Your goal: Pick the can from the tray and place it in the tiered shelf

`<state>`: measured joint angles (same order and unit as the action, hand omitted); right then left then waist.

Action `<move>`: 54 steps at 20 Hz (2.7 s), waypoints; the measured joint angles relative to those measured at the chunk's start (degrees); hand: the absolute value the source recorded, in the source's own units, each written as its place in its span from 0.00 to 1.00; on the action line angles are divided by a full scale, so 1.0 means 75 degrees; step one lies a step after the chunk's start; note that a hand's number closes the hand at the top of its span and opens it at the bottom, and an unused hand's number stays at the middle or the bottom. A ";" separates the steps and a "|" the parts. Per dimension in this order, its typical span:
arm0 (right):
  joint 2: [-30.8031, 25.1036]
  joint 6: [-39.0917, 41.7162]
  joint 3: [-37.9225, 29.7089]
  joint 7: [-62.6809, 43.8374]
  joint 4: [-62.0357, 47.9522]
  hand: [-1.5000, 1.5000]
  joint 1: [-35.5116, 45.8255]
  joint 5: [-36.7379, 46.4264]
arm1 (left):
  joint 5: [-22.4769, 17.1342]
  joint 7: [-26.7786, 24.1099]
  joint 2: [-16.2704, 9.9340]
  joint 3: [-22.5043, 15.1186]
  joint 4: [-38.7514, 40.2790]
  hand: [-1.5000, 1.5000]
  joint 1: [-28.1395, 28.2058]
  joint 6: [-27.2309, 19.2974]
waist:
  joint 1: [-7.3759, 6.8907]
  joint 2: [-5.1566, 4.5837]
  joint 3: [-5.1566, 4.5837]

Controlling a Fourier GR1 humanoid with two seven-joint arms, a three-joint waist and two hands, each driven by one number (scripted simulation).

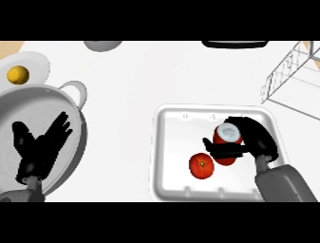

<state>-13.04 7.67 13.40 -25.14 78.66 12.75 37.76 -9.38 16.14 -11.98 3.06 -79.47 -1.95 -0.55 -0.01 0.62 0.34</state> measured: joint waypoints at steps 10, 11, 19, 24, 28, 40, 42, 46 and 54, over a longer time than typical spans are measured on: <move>-0.0226 -0.0537 -0.0903 -0.1050 0.2088 1.00 0.0137 0.0171 | 0.0009 0.0052 -0.0025 0.0104 0.0024 0.50 0.0023 -0.0032 | 0.0108 0.0006 0.0024; -0.0315 -0.0508 -0.0956 -0.1221 0.2498 1.00 0.0123 0.0232 | -0.0063 0.0088 -0.0096 0.0180 0.0034 0.50 -0.0007 0.0027 | 0.0129 0.0010 0.0020; -0.0852 0.0460 -0.1709 -0.3562 0.5378 1.00 0.0797 0.0506 | -0.0031 0.0194 -0.0058 0.0145 -0.0009 0.50 -0.0006 -0.0004 | 0.0123 0.0005 0.0002; -0.1539 0.1208 -0.2803 -0.4114 0.5611 1.00 0.1940 -0.0078 | 0.0010 0.0220 0.0030 0.0084 -0.0041 0.50 -0.0054 -0.0022 | 0.0046 -0.0017 -0.0004; -0.2145 0.1531 -0.3717 -0.4124 0.5177 1.00 0.2691 -0.0675 | 0.0028 0.0136 0.0041 0.0082 -0.0034 0.50 -0.0044 0.0019 | 0.0021 -0.0023 0.0001; -0.4014 0.1847 -0.5065 -0.3077 0.1819 1.00 0.4478 -0.1239 | 0.0101 0.0196 0.0150 0.0054 0.0021 0.50 -0.0175 0.0012 | -0.0066 -0.0059 -0.0004; -0.4148 0.1821 -0.4969 -0.2843 0.1305 1.00 0.4661 -0.1208 | 0.0102 0.0185 0.0134 0.0065 0.0019 0.50 -0.0195 0.0058 | -0.0077 -0.0059 -0.0003; -0.4508 0.1878 -0.4925 -0.2054 0.0247 1.00 0.4801 -0.1218 | 0.0229 0.0090 0.0232 -0.0017 -0.0027 0.50 -0.0153 -0.0021 | -0.0098 -0.0064 0.0002; -0.4763 0.1318 -0.4584 -0.0477 -0.1606 1.00 0.4960 -0.0782 | 0.0163 0.0287 0.0147 0.0054 -0.0222 0.50 -0.0088 0.0119 | -0.0123 -0.0087 -0.0016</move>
<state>-48.76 17.55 -20.97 -28.71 66.61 49.95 31.90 -8.16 18.30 -10.88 3.46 -81.13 -2.61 0.35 -0.93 -0.03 0.22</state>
